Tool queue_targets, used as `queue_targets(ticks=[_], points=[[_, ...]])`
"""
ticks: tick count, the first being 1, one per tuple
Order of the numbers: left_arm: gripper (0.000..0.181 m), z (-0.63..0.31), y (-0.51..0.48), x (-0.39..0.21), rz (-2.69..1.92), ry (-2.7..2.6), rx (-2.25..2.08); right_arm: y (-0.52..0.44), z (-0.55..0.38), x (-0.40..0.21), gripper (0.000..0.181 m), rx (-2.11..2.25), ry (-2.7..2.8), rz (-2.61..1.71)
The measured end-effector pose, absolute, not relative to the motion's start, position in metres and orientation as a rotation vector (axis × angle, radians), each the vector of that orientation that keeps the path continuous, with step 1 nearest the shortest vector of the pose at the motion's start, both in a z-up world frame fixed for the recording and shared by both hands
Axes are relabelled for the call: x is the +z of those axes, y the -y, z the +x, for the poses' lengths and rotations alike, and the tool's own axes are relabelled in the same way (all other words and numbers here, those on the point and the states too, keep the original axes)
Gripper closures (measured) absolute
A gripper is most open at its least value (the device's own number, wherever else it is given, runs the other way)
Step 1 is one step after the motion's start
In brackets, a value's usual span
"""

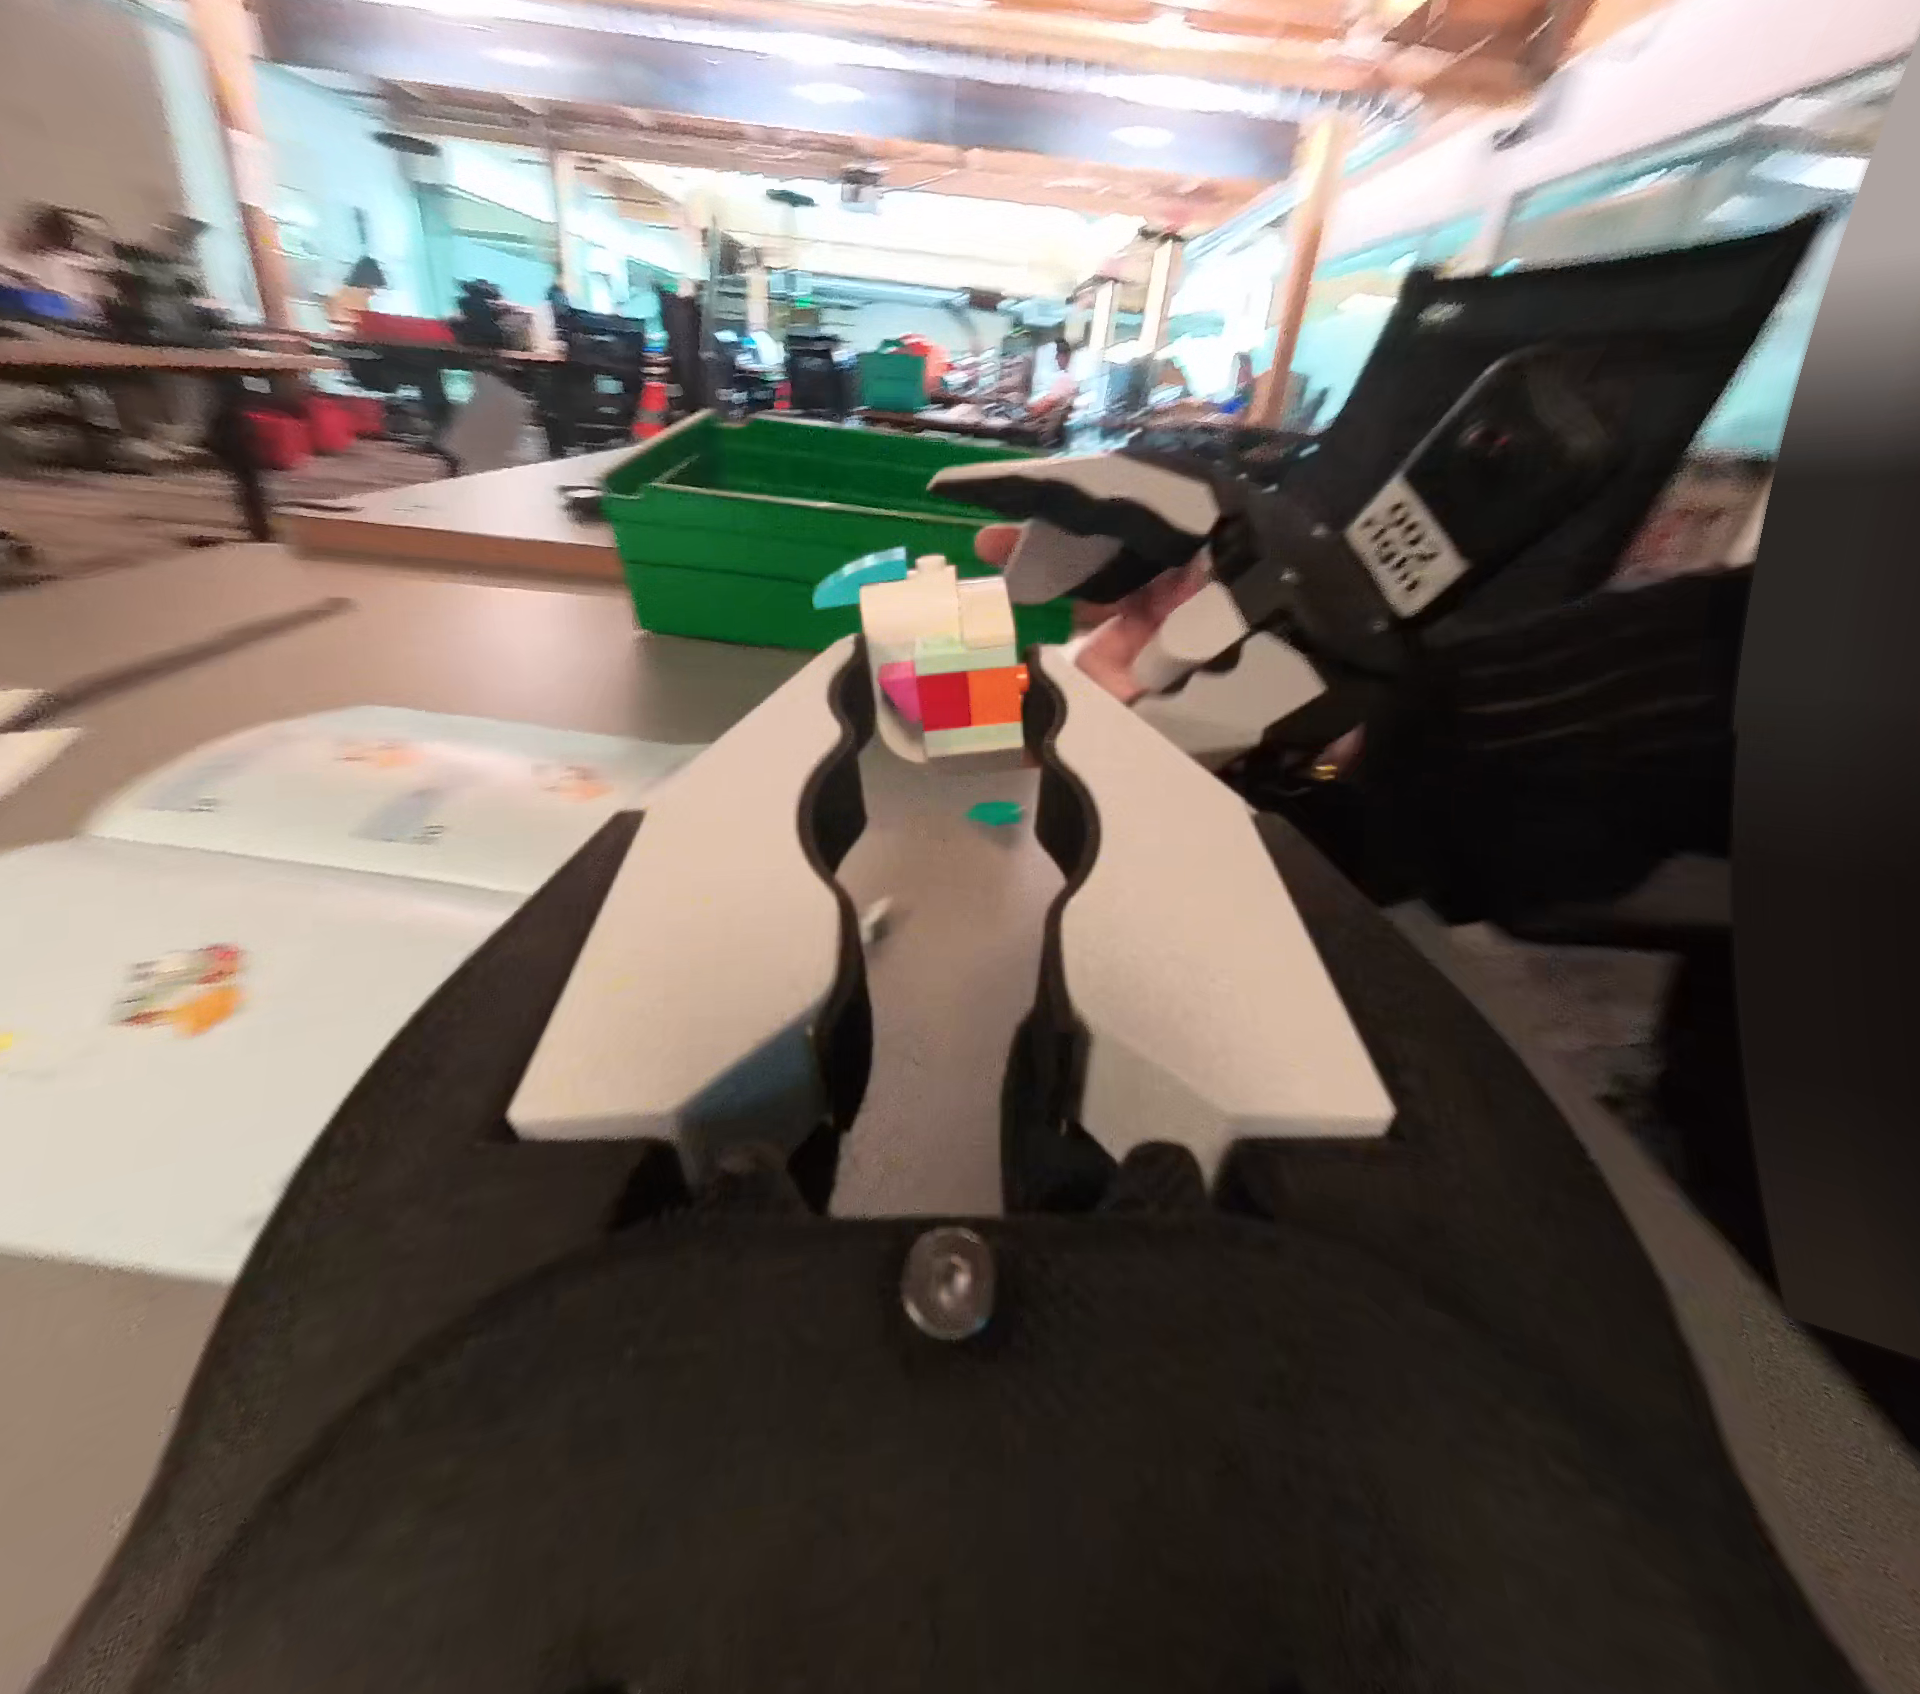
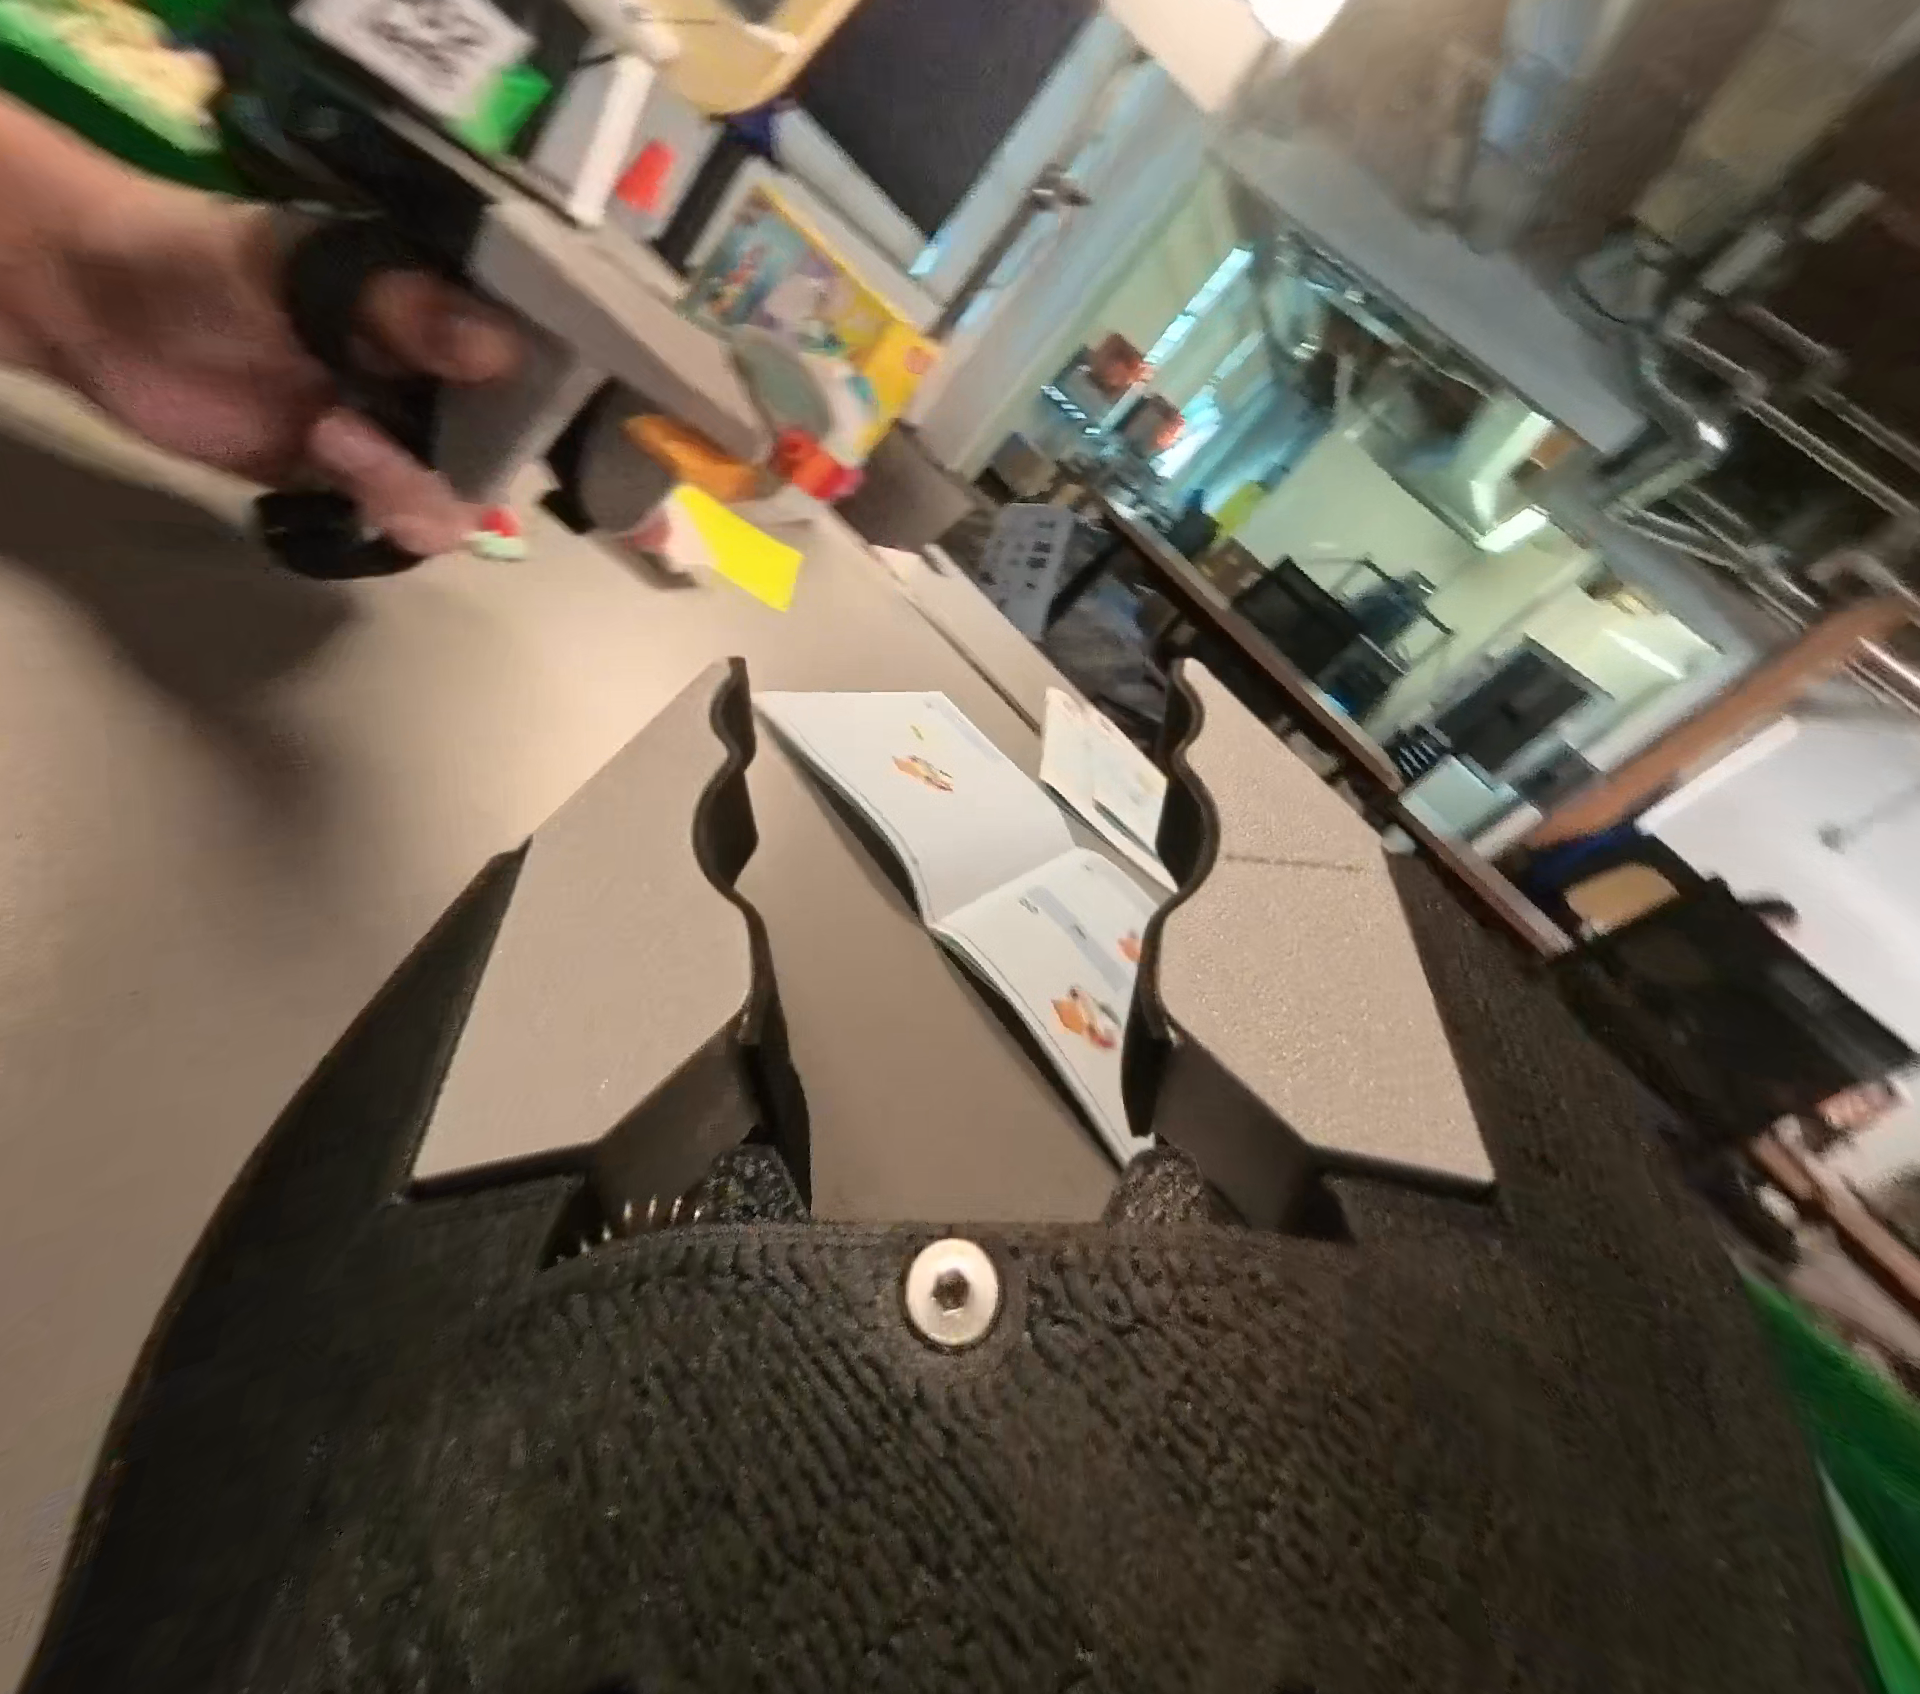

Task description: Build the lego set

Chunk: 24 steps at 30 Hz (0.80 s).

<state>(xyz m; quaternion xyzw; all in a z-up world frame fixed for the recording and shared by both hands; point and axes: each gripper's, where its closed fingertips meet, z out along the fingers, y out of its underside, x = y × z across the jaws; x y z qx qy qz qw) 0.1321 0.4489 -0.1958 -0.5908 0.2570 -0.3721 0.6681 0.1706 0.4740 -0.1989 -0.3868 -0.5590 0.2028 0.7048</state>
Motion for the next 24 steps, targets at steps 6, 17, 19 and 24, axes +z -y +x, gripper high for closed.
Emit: queue_targets(ticks=[6,17,19,24], points=[[0.154,0.141,-0.462,-0.228,-1.483,-0.697,-0.594,-0.529,0.211,-0.168,0.110,0.433,0.728,-0.954],[0.154,0.161,-0.453,-0.247,-1.617,-0.796,-0.661,-0.562,0.227,-0.171,0.122,0.441,0.640,-0.983],[0.153,0.156,-0.457,-0.244,-1.615,-0.746,-0.653,-0.561,0.225,-0.172,0.124,0.439,0.653,-0.981],[0.154,0.135,-0.470,-0.233,-1.558,-0.623,-0.533,-0.559,0.219,-0.176,0.127,0.421,0.696,-0.978]])
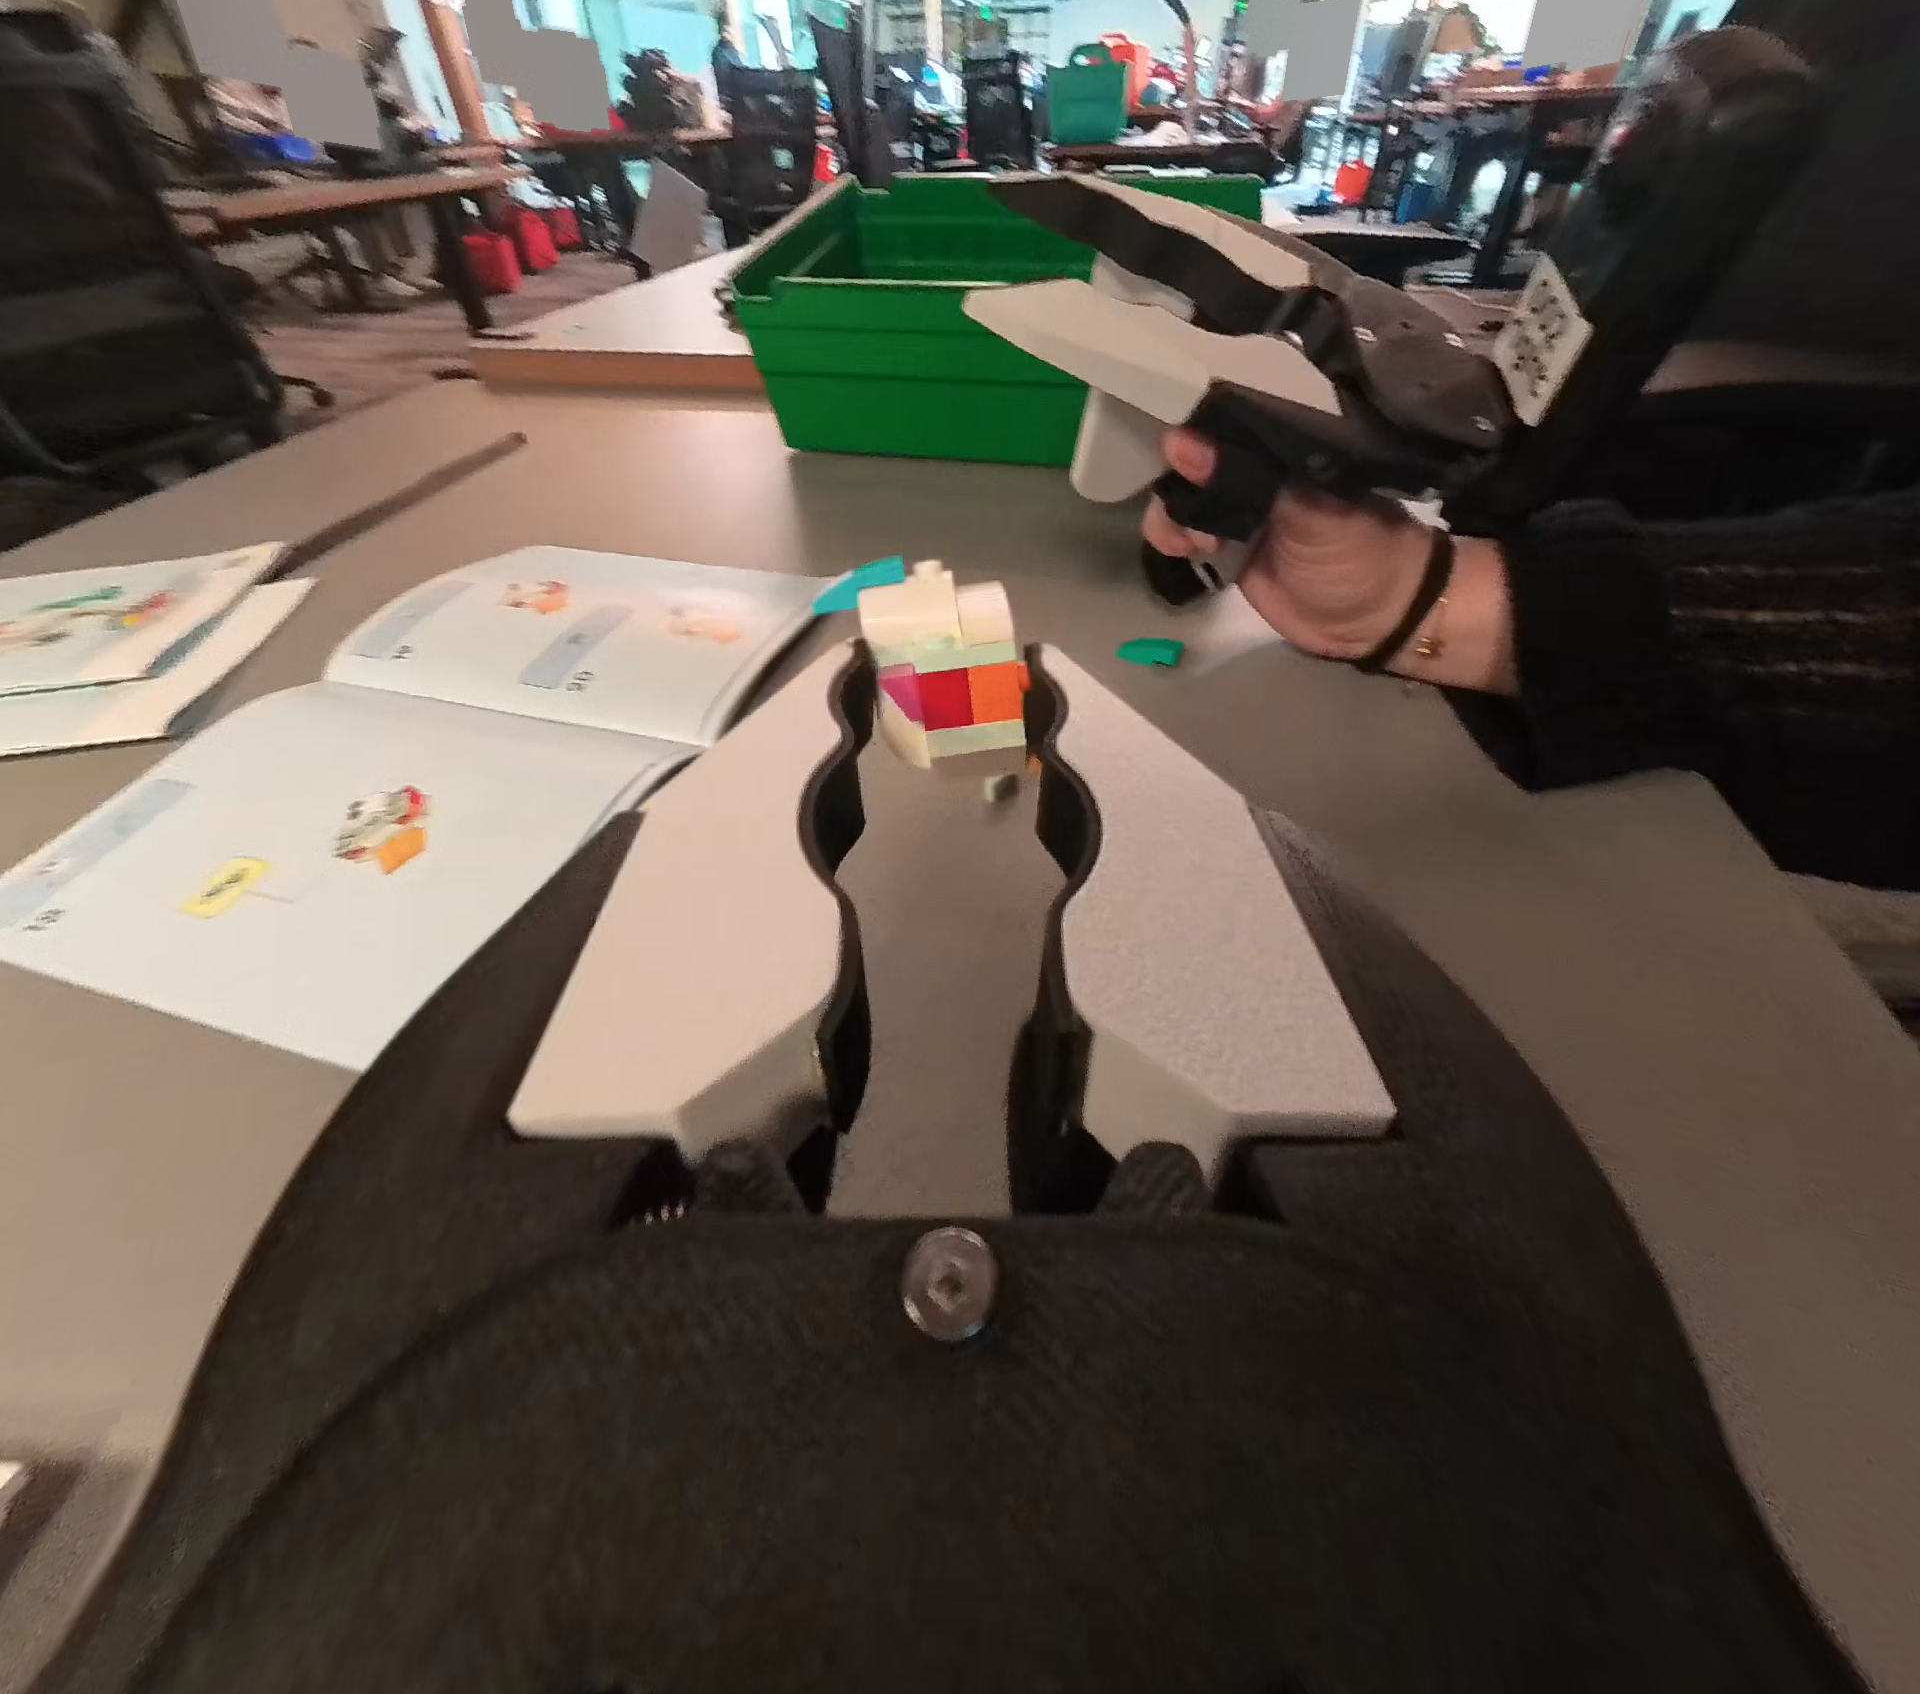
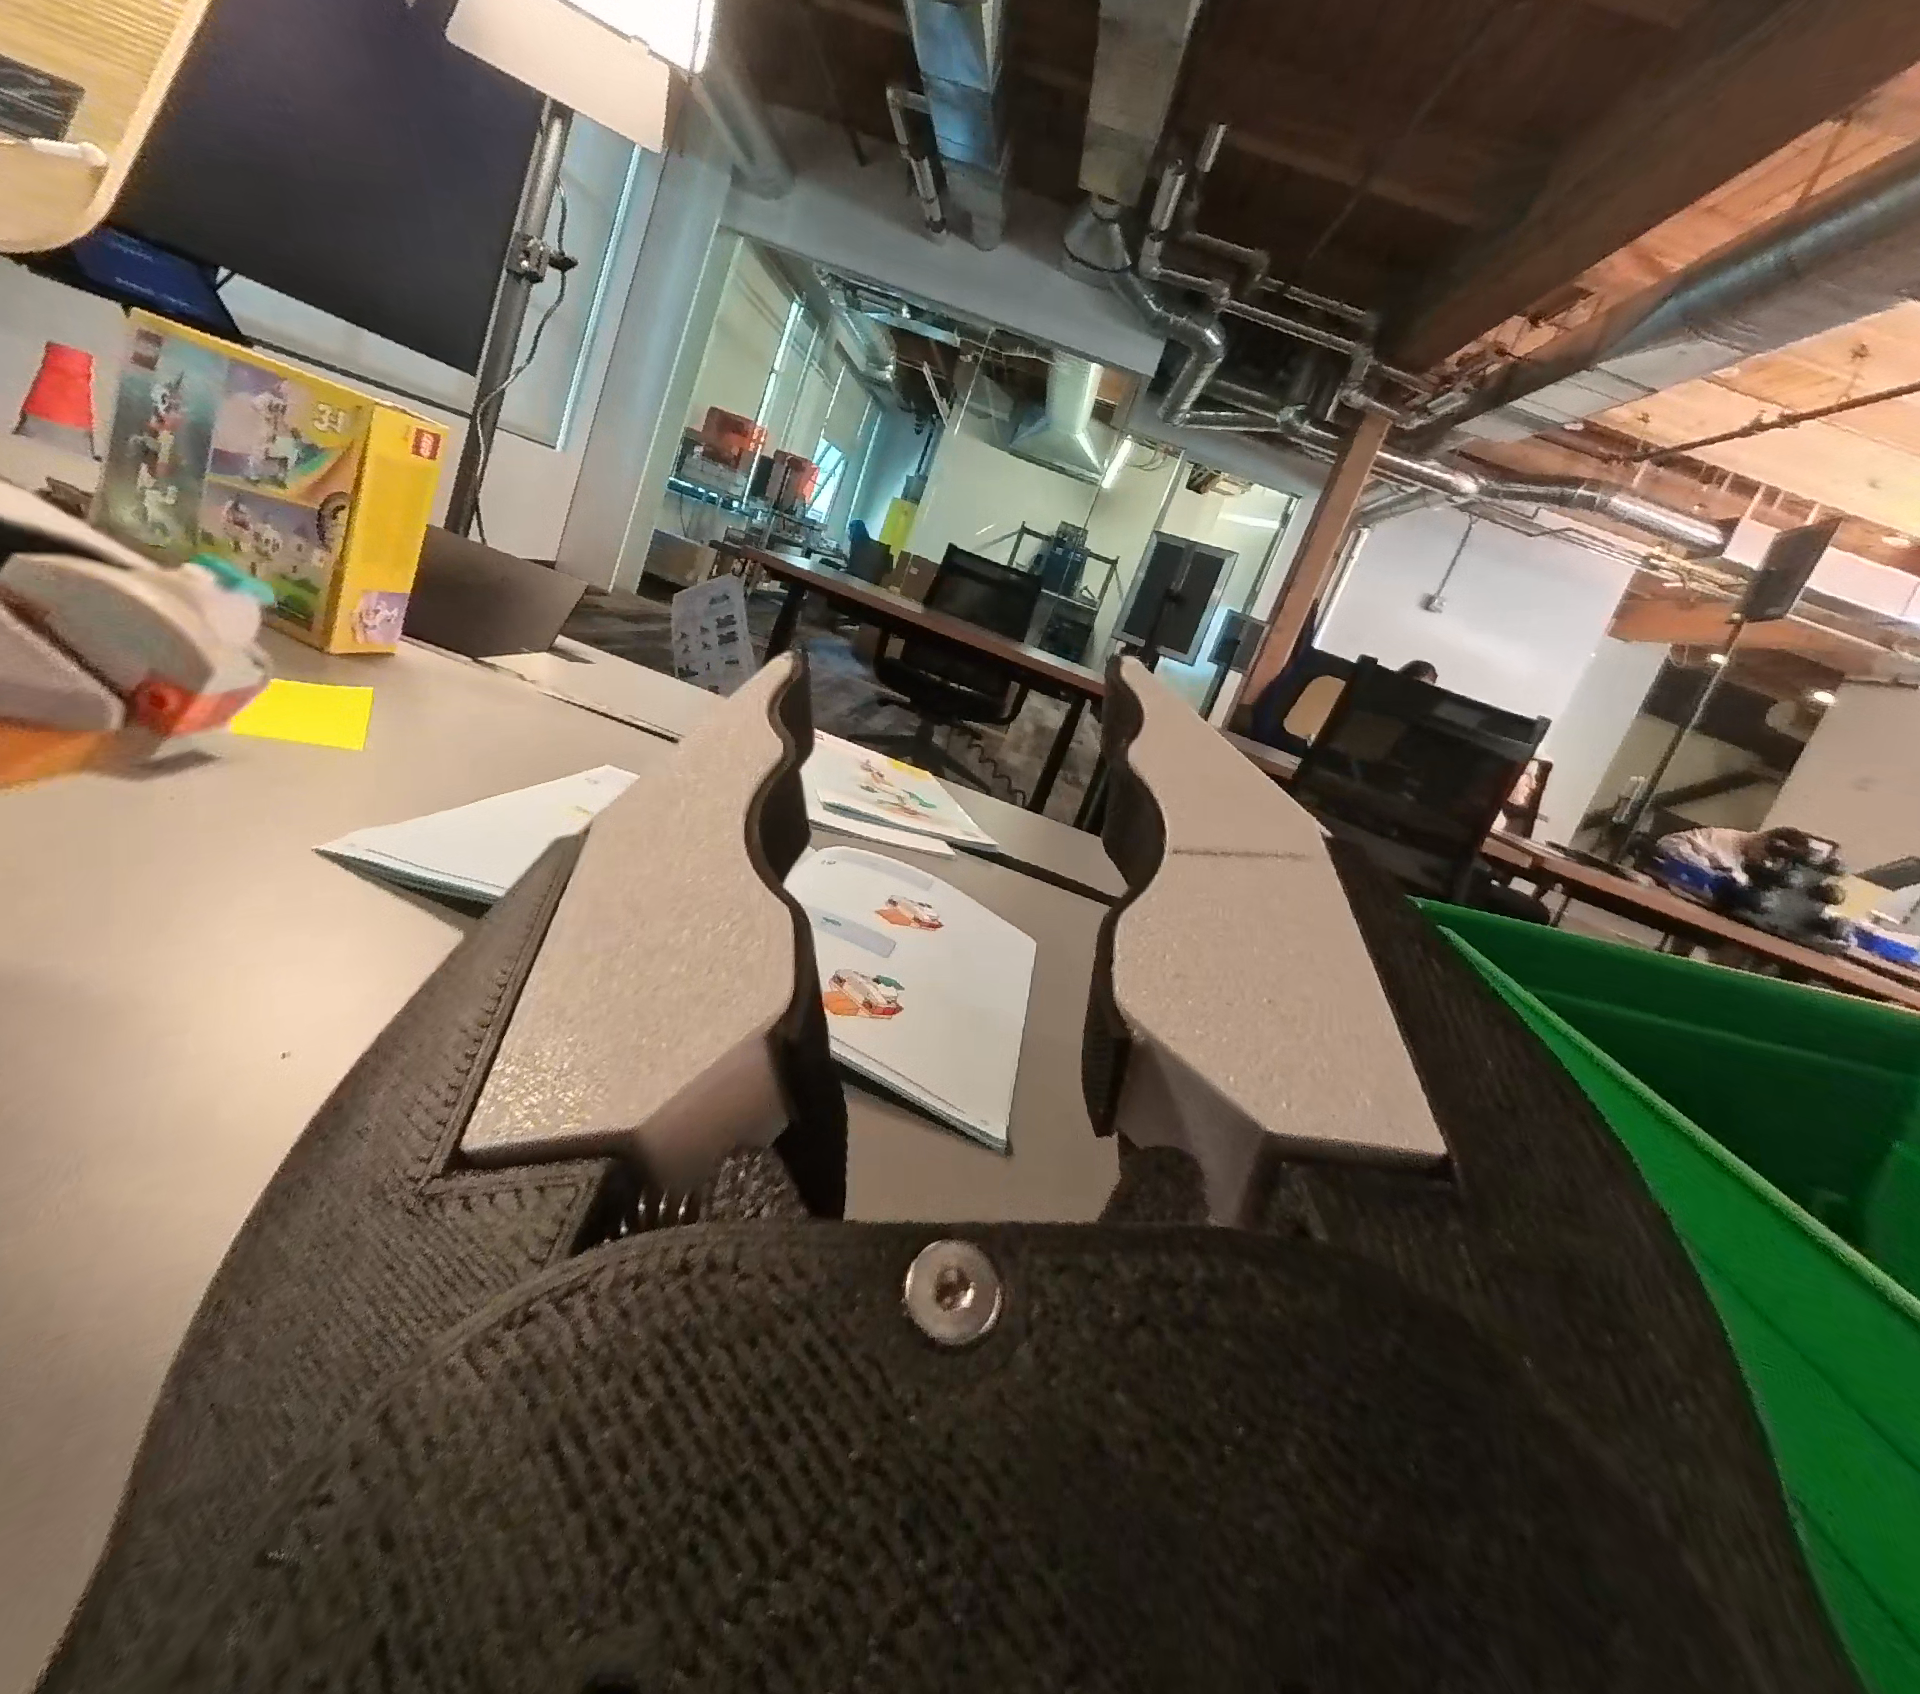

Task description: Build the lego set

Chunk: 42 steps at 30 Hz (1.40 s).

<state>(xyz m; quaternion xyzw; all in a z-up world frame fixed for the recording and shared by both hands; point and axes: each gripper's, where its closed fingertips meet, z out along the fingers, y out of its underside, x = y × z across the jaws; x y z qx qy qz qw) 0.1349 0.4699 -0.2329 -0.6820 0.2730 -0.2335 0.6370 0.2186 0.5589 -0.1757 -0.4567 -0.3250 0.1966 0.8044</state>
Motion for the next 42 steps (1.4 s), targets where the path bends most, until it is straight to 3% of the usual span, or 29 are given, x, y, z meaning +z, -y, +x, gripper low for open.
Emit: queue_targets(ticks=[11,24,35,38,42], points=[[0.153,0.116,-0.477,-0.223,-1.547,-0.424,-0.737,-0.569,0.217,-0.185,0.134,0.411,0.704,-1.037],[0.153,0.126,-0.478,-0.294,-1.963,-0.732,-0.333,-0.569,0.214,-0.188,0.141,0.408,0.727,-1.041],[0.153,0.125,-0.478,-0.281,-1.891,-0.686,-0.415,-0.567,0.211,-0.190,0.147,0.417,0.751,-1.041],[0.153,0.118,-0.483,-0.265,-1.811,-0.592,-0.434,-0.544,0.193,-0.197,0.169,0.597,0.877,-1.035],[0.154,0.107,-0.489,-0.244,-1.637,-0.560,-0.284,-0.507,0.165,-0.202,0.155,0.980,0.939,-1.155]])
